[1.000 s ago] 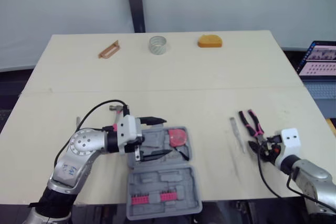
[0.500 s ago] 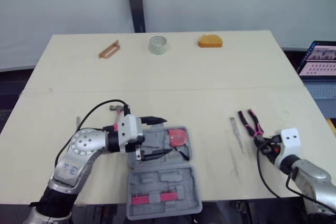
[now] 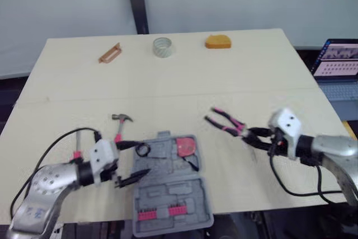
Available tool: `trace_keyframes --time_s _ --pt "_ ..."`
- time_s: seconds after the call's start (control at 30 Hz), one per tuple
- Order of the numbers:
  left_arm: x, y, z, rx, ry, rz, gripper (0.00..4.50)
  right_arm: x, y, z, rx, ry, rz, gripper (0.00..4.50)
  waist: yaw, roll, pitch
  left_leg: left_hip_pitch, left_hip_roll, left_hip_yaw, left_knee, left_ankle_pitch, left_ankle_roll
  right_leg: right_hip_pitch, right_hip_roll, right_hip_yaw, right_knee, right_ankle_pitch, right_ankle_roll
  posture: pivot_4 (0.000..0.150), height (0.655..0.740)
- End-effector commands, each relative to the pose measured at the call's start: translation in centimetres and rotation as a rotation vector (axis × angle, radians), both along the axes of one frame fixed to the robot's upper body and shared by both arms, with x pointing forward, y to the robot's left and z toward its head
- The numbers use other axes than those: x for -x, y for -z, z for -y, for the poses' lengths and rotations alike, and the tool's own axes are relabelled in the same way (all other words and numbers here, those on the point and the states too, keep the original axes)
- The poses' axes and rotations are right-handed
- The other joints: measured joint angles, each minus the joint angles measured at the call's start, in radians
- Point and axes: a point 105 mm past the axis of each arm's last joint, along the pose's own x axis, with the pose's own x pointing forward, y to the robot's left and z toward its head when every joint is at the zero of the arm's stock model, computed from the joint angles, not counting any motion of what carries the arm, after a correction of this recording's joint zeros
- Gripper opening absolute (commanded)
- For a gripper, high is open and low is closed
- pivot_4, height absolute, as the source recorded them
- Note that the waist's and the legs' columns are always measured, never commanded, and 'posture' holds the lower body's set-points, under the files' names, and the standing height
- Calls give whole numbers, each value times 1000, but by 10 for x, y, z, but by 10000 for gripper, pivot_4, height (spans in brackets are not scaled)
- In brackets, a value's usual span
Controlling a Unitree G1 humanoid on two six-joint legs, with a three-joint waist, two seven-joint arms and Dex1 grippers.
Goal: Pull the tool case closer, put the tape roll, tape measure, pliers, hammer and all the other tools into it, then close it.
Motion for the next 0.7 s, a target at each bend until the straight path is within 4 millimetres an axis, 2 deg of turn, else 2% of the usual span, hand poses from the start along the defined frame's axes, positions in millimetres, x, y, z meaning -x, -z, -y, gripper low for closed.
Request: trace_keyframes --time_s 0.03,0.1,0.2,0.37,0.5,0.7 --pt "15 -7 -5 -15 -34 50 45000 8 -2 -39 30 -173 -17 9465 9 -1 1 -1 0 0 2 0 1 0 0 0 -2 0 0 1500 7400" --pt "20 -4 -5 -14 -48 47 45000 10 -1 -53 32 -223 -25 9465 18 -1 1 -3 0 -1 4 0 1 -1 0 -1 -5 2 0 1500 7400" --pt "25 -4 -2 -3 -68 58 45000 15 7 -63 61 -286 -41 9465 25 -1 1 -7 -1 -4 6 0 1 -2 -1 -2 -5 3 -1 1500 7400" --pt "41 -2 -6 44 -192 63 45000 13 26 -85 122 -368 -30 9465 1 -2 1 -11 -1 -4 6 -1 1 -3 0 -4 -5 5 0 1500 7400" --pt "48 -8 1 127 -232 53 45000 8 28 -97 153 -395 -22 9465 -3 -2 1 -11 -1 -4 6 -1 1 -4 0 -4 -5 5 0 1500 7400" --pt "58 -2 7 125 -234 40 45000 2 26 -115 201 -455 0 9465 -6 -2 1 -11 -1 -5 6 -1 1 -4 0 -5 -5 5 0 1500 7400"
